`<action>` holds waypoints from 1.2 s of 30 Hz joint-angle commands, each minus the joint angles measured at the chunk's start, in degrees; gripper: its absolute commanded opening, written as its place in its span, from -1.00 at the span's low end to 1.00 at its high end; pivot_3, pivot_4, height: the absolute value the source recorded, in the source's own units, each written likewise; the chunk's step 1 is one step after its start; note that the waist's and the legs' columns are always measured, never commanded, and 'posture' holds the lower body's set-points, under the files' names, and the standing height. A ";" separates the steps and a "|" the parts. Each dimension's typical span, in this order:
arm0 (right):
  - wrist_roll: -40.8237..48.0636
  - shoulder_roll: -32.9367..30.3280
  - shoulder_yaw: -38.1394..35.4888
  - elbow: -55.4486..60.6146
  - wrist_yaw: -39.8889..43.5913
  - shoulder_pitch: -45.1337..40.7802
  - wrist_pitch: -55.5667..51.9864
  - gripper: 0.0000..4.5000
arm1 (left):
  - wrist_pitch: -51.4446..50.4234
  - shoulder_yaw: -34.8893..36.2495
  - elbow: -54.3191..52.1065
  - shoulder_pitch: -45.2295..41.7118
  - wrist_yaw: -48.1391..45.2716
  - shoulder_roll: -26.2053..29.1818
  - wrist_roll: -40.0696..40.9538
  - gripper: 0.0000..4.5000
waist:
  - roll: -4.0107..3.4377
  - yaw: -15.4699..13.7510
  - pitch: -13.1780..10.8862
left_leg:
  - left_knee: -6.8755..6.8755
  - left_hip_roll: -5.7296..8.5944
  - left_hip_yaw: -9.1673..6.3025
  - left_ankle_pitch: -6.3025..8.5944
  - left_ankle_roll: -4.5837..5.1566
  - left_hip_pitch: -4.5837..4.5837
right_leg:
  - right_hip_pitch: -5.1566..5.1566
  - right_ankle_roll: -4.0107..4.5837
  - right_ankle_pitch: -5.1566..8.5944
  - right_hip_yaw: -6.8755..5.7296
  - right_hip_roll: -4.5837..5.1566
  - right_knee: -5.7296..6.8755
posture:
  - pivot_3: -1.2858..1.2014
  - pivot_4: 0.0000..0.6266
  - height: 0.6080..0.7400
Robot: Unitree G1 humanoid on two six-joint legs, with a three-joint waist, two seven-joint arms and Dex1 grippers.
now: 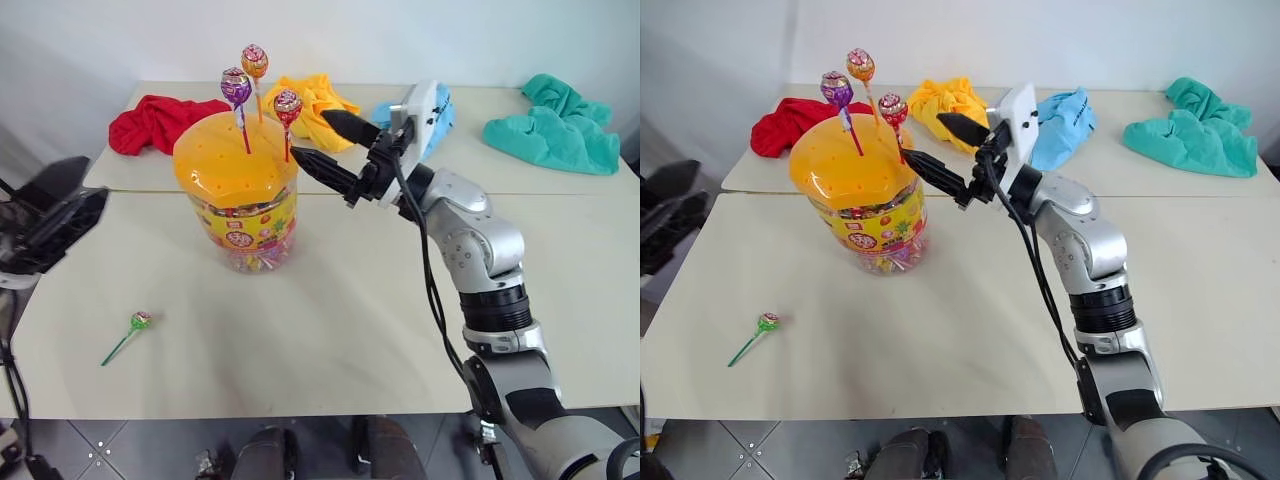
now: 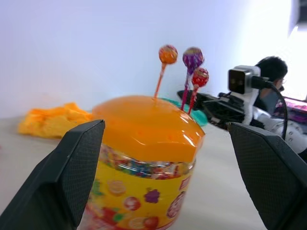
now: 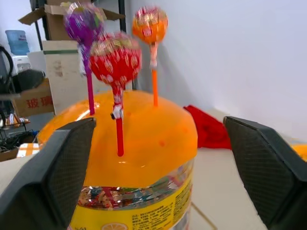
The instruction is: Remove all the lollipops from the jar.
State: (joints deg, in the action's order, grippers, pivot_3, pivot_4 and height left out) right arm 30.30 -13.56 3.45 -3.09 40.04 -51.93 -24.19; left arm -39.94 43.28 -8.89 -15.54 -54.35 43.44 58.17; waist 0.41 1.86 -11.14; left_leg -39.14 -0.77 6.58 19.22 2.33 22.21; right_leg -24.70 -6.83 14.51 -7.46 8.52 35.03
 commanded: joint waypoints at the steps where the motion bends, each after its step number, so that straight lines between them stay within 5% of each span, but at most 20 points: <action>1: 0.29 0.50 0.29 2.29 1.02 -1.63 -1.14 0.30 | 1.73 0.18 -2.17 -0.08 1.09 0.17 1.46 0.95 | 0.00 0.15 0.00 | -0.02 -0.02 0.05 0.00 0.00 -0.01 | 0.00 0.00 0.00 0.00 -0.01 -0.03 | 0.03 -0.52 1.00; 10: 0.47 3.17 0.43 2.61 1.74 -3.13 -2.07 -0.99 | 3.36 0.14 0.99 0.84 0.87 -0.10 1.36 0.95 | 0.00 0.22 0.00 | -0.04 -0.11 0.17 -0.04 -0.04 -0.05 | -0.02 0.00 0.00 0.09 -0.08 -0.04 | 0.03 -0.52 1.00; 16: 0.85 2.84 -0.19 1.74 2.07 -3.66 -3.69 -0.92 | 3.87 0.22 1.74 1.10 0.39 0.02 1.58 0.95 | 0.00 0.22 0.00 | -0.04 -0.11 0.17 -0.03 -0.04 -0.05 | -0.01 0.00 0.00 0.09 -0.07 -0.05 | 0.03 -0.52 1.00; 24: -1.93 2.14 0.76 1.92 3.31 -3.37 -2.58 0.12 | 4.67 -0.03 1.54 1.23 0.17 -0.38 1.81 0.95 | 0.00 0.29 0.00 | -0.03 -0.12 0.18 -0.03 -0.04 -0.04 | -0.05 0.00 0.01 0.09 -0.09 -0.05 | 0.03 -0.52 1.00; 30: -2.17 4.04 -0.29 -0.14 2.89 -4.87 -1.29 0.12 | 5.17 -0.30 1.06 1.25 -0.30 -0.83 2.38 0.95 | 0.00 0.30 0.00 | -0.03 -0.12 0.18 -0.03 -0.04 -0.04 | -0.04 0.00 0.01 0.09 -0.09 -0.05 | 0.03 -0.52 1.00; 36: -1.81 5.03 -1.43 -2.17 2.93 -5.87 -0.06 -0.68 | 5.52 -0.79 0.33 1.68 -0.46 -2.05 3.06 0.95 | 0.00 0.30 0.00 | -0.02 -0.12 0.17 -0.03 -0.04 -0.04 | -0.04 0.00 0.01 0.10 -0.09 -0.05 | 0.03 -0.52 1.00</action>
State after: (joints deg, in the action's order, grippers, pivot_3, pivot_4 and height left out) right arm 27.80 -9.09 3.89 -6.00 42.97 -56.02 -25.92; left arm -35.58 41.86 -6.39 -14.14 -54.45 41.17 59.55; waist 0.42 2.16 -11.14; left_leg -39.16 -0.89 6.75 19.19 2.29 22.17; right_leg -24.74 -6.83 14.51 -7.37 8.44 34.98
